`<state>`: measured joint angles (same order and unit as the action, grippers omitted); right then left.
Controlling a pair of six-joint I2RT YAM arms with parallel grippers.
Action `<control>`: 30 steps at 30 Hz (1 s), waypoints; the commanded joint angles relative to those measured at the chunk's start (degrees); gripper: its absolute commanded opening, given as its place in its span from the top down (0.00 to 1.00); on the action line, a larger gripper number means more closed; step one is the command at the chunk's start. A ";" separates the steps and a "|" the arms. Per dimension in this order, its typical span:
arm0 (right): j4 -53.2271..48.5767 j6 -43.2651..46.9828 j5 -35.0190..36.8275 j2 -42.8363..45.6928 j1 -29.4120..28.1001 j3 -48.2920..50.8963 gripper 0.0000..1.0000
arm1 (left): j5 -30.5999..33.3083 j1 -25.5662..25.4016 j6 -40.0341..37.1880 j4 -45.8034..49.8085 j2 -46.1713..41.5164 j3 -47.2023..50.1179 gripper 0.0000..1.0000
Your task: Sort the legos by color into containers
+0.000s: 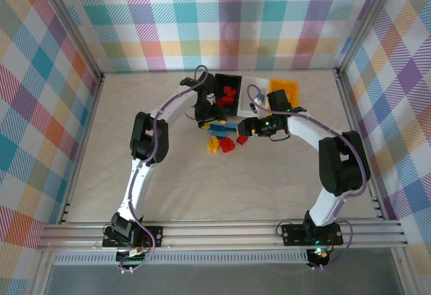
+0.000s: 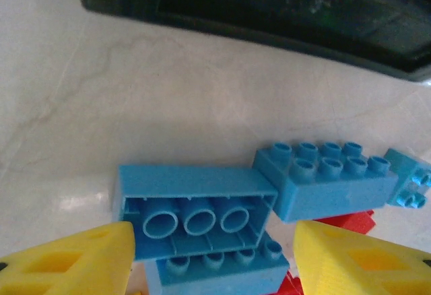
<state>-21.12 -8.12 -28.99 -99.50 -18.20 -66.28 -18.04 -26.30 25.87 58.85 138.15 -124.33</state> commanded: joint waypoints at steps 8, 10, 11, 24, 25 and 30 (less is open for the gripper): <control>-1.29 -0.44 -0.57 -1.08 -0.16 -2.63 0.25 | 6.74 2.70 -2.90 5.41 -1.33 5.40 0.42; -0.75 -0.97 -0.73 -1.30 -0.15 -2.71 0.25 | 7.34 3.20 -3.00 5.56 -2.07 6.68 0.42; -0.50 -1.10 -0.94 -1.51 -0.10 -2.88 0.25 | 7.87 3.46 -3.10 5.79 -2.63 7.13 0.42; 1.02 -2.75 -1.82 -0.65 -0.71 -1.86 0.25 | 6.06 5.38 -4.17 1.80 -14.65 16.65 0.23; 1.30 -3.02 -1.88 -0.60 -0.78 -1.67 0.25 | 6.18 5.39 -4.41 1.79 -15.05 16.59 0.20; 2.28 -3.92 -2.04 -0.45 -1.14 -1.28 0.25 | 7.52 5.39 -5.64 3.11 -15.00 16.95 0.00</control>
<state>-20.21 -11.00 -29.41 -100.36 -18.81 -67.85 -11.70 -21.21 21.50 60.18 125.21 -108.14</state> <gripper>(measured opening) 0.747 0.997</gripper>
